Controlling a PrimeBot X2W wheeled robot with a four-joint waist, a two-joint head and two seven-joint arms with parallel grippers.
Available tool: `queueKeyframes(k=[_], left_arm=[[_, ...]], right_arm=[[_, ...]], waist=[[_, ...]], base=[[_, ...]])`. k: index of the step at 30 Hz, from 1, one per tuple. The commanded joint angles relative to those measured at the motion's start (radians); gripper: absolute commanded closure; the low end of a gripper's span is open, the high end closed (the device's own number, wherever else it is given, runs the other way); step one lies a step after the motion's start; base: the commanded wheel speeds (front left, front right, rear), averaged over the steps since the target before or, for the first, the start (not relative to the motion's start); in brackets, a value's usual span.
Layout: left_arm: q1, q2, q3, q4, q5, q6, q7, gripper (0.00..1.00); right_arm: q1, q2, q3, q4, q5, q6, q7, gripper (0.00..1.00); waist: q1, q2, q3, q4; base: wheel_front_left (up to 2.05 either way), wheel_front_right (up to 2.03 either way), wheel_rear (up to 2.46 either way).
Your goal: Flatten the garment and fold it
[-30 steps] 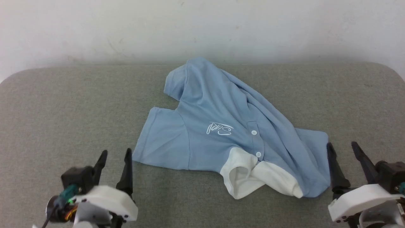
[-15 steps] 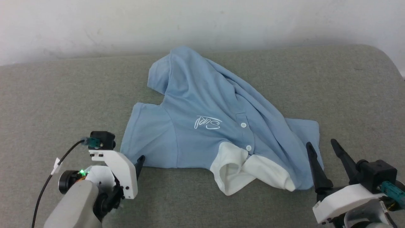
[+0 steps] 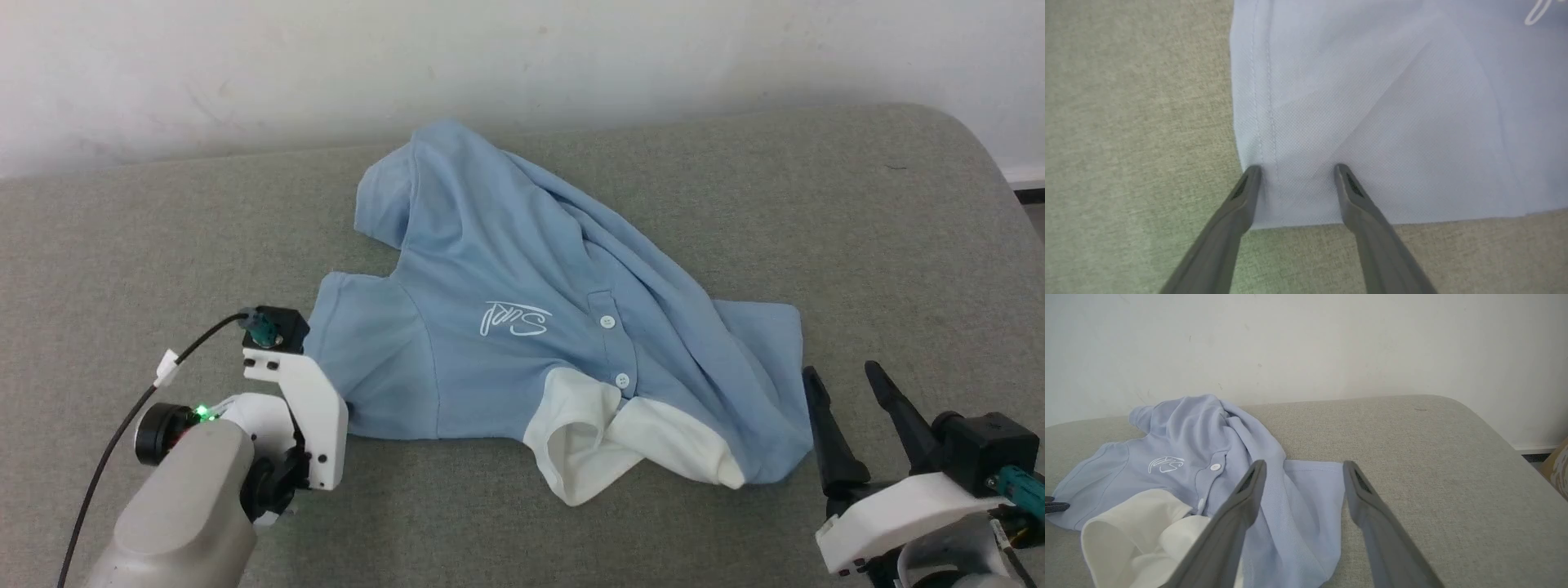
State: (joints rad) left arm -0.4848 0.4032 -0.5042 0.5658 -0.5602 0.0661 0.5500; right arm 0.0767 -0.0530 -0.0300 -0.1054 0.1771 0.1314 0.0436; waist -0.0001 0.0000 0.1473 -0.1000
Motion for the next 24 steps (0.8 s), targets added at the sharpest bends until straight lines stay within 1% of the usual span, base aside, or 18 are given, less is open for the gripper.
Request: queueKeyframes(k=[1,2,4,7,11,14,16,19,24], left_arm=[[0.081,0.011,-0.030,0.077,-0.006,-0.011,0.065,0.87],[0.086,0.008,-0.035,0.077,-0.011,-0.020,0.075,1.00],[0.093,0.001,-0.037,0.069,-0.023,-0.031,0.080,1.00],[0.105,-0.002,-0.031,0.036,-0.026,-0.021,0.050,1.00],[0.128,0.013,-0.001,-0.040,-0.023,0.012,-0.032,1.00],[0.152,0.024,0.032,-0.119,-0.021,0.047,-0.106,1.00],[0.170,0.031,0.050,-0.176,-0.018,0.069,-0.148,1.00],[0.196,0.034,0.070,-0.262,-0.015,0.099,-0.193,1.00],[0.223,0.034,0.092,-0.378,-0.018,0.124,-0.240,1.00]], right_arm=[[-0.006,0.003,-0.002,0.002,0.008,-0.001,0.002,0.00],[-0.006,0.003,-0.002,0.004,0.010,-0.001,0.003,0.00],[-0.007,0.003,-0.003,0.005,0.016,-0.001,0.006,0.00],[-0.004,0.003,-0.013,0.010,0.023,-0.001,0.023,0.00],[-0.017,0.003,-0.052,0.048,0.046,-0.001,0.078,0.00],[-0.050,-0.005,-0.089,0.119,0.059,-0.001,0.154,0.00],[-0.085,-0.033,-0.099,0.180,0.075,-0.001,0.212,0.00],[-0.149,-0.075,-0.083,0.267,0.117,-0.001,0.287,0.00],[-0.293,-0.137,-0.038,0.427,0.175,-0.001,0.361,0.00]], waist=[[0.0001,0.0000,-0.001,0.001],[0.0001,0.0000,-0.002,0.001],[0.0001,0.0000,-0.005,0.003],[0.0001,0.0000,-0.015,0.007],[0.0001,0.0000,-0.024,0.016],[0.0001,0.0000,-0.026,0.023],[0.0001,0.0000,-0.026,0.031],[0.0001,0.0000,-0.019,0.044],[0.0001,0.0000,0.009,0.064]], base=[[0.00,0.00,0.00],[0.00,0.00,0.00],[0.00,0.00,0.00],[0.00,0.00,0.00],[0.00,0.00,0.00],[0.00,0.00,0.00],[0.00,0.00,0.00],[0.00,0.00,0.00],[0.00,0.00,0.00]])
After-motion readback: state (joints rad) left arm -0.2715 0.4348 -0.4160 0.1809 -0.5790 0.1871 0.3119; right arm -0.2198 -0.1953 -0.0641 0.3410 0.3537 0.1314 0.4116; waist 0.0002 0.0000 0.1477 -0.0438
